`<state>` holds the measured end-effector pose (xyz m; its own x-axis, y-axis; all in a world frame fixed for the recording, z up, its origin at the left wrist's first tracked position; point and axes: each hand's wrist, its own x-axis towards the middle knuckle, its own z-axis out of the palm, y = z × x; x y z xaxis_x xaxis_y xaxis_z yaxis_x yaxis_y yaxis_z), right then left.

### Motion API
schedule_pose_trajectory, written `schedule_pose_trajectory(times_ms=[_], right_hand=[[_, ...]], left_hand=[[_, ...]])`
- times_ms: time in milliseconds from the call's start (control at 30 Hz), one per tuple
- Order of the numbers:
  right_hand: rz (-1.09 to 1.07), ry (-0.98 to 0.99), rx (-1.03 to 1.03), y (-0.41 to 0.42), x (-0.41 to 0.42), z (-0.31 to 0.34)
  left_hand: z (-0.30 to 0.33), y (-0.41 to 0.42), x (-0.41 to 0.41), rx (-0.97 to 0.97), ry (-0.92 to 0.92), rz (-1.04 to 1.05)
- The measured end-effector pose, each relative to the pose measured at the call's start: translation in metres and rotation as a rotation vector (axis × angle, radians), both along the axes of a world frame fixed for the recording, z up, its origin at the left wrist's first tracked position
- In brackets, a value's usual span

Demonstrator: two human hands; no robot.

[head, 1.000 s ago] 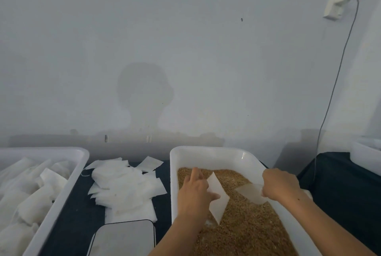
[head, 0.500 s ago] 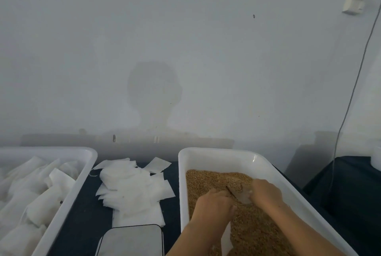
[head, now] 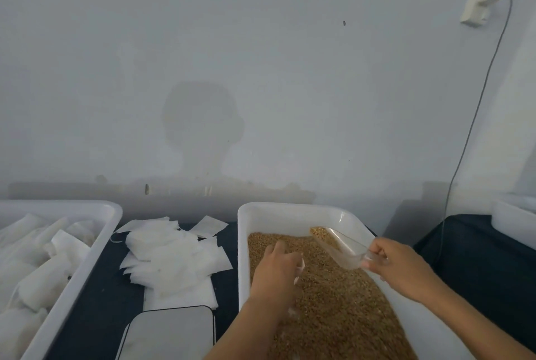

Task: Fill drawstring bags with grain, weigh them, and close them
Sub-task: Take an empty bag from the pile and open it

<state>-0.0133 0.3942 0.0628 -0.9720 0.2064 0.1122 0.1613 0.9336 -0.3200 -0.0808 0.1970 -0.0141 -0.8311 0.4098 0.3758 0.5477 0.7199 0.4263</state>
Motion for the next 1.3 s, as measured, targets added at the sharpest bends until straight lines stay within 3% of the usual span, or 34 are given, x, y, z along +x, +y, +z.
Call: schedule_pose_trajectory(times_ms=[100,300,633,1200,1300], right_hand=[[0.081,-0.036,-0.059,0.002,0.02,0.015],[0.15,-0.108,0.022,0.004,0.033,0.031],[0.171,-0.242,0.324,-0.012,0.014,0.055],[0.185,-0.192,0.594,-0.04,-0.001,0.076],[0.172,-0.182,0.584,-0.034,0.001,0.078]], left_hand=[[0.001,0.0,-0.001,-0.019,0.009,-0.019],[0.002,0.001,0.001,-0.011,0.027,-0.059],[0.003,-0.001,0.006,-0.001,0.052,-0.117],[0.012,0.0,0.008,-0.059,-0.098,-0.1],[0.013,-0.002,0.007,0.025,-0.141,-0.04]])
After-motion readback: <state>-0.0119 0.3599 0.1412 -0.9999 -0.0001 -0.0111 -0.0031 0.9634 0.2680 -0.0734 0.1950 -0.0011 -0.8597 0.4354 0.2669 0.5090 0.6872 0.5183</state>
